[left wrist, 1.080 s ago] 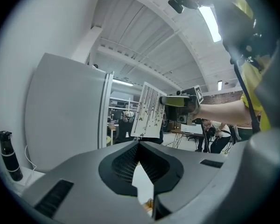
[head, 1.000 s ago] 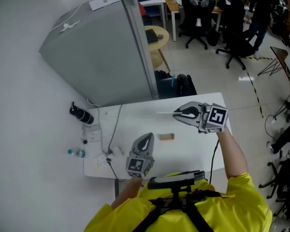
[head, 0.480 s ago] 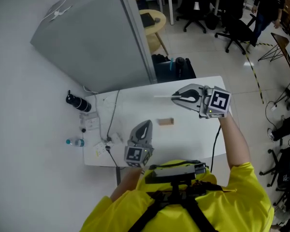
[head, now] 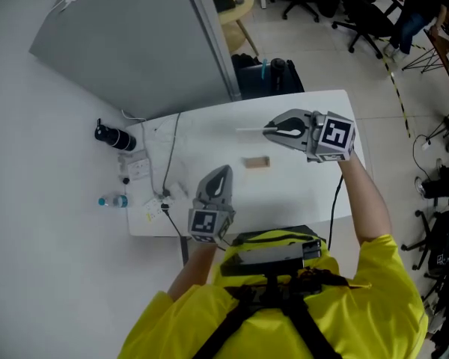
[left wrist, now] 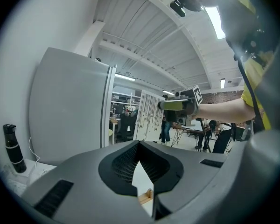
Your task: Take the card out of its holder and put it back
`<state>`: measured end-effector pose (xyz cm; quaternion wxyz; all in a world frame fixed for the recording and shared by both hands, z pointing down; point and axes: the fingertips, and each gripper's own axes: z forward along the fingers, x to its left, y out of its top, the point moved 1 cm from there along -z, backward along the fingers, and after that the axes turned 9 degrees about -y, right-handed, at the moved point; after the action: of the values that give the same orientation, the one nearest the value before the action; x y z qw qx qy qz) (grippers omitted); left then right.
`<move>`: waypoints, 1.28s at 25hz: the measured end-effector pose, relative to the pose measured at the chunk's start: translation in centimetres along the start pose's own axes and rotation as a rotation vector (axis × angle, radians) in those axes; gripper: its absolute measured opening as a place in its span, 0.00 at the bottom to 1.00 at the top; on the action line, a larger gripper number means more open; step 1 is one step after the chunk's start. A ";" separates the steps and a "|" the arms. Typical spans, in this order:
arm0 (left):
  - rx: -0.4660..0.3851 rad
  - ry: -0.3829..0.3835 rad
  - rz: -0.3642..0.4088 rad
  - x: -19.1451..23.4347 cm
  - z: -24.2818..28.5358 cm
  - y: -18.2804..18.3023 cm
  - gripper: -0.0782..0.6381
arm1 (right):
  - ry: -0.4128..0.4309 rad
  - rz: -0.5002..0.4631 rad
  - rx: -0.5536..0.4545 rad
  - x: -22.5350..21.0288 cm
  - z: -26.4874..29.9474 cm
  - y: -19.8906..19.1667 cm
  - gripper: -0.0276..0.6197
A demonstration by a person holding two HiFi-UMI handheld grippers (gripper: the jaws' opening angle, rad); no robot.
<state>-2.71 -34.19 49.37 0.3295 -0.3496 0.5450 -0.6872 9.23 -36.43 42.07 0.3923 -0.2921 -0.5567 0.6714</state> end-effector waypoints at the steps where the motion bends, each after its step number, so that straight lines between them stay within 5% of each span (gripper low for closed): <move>1: 0.008 0.003 -0.004 0.1 -0.1 -0.3 0.11 | 0.003 0.017 0.012 -0.1 0.4 -1.3 0.08; 18: 0.093 -0.016 -0.059 1.4 2.1 -6.5 0.11 | 0.035 0.207 0.150 -1.1 5.9 -21.8 0.08; 32: 0.153 0.005 -0.103 0.9 2.1 -10.3 0.11 | 0.111 0.182 0.168 -0.7 6.9 -25.0 0.08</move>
<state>-2.15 -34.08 59.95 0.3182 -0.3492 0.4733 -0.7435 8.92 -38.81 67.88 0.3831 -0.3440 -0.4473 0.7313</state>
